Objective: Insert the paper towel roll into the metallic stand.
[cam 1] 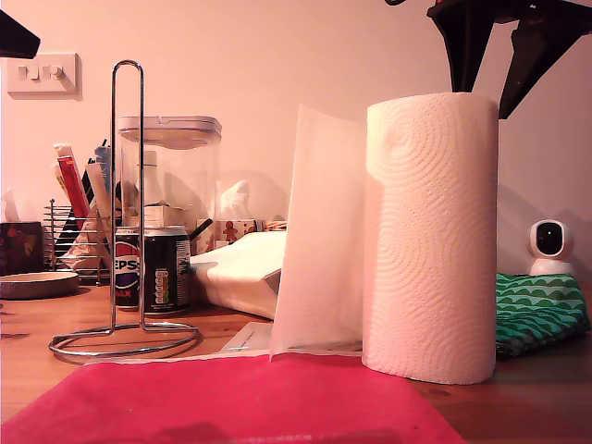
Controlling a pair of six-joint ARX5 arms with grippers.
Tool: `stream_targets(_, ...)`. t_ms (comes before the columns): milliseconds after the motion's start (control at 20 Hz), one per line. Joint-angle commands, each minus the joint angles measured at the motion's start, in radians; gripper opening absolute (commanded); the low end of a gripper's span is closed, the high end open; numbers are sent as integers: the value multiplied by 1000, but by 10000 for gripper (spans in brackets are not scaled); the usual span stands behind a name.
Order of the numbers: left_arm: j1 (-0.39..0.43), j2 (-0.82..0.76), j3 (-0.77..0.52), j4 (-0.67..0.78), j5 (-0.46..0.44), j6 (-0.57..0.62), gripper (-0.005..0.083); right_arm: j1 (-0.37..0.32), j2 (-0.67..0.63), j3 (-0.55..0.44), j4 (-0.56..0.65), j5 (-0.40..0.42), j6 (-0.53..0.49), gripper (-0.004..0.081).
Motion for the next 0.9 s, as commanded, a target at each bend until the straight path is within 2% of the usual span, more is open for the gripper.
stream_targets(0,-3,-1,-12,8,1,1,-23,11,31,21,-3,-5,1,390)
stream_targets(150,-3,-1,-12,8,2,1,-23,11,31,27,-13,-27,1,426)
stream_targets(450,-3,-1,-12,8,2,1,-23,11,32,28,-22,-29,0,429)
stream_targets(850,-3,-1,-12,8,1,1,-23,12,32,95,-81,-56,-2,465)
